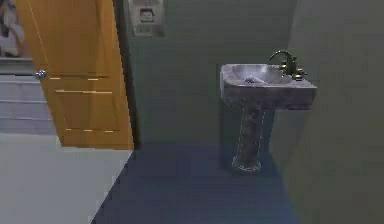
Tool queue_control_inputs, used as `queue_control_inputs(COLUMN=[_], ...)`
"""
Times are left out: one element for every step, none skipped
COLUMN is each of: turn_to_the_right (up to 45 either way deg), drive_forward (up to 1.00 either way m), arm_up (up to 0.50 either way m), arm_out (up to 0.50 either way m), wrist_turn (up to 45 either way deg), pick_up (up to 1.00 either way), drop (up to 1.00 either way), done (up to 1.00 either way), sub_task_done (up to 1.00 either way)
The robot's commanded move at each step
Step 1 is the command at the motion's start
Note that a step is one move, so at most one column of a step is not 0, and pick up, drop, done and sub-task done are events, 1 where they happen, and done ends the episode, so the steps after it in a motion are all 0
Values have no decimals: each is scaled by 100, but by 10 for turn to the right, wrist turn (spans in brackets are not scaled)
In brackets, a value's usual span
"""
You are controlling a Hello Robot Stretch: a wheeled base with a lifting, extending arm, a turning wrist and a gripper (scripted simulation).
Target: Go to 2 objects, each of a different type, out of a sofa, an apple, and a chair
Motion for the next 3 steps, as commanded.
queue_control_inputs(turn_to_the_right=[-450, 0, -270], drive_forward=[0, 95, 0], arm_up=[0, 0, 0], arm_out=[0, 0, 0], wrist_turn=[0, 0, 0], pick_up=[0, 0, 0], drop=[0, 0, 0], done=[0, 0, 0], sub_task_done=[0, 0, 0])
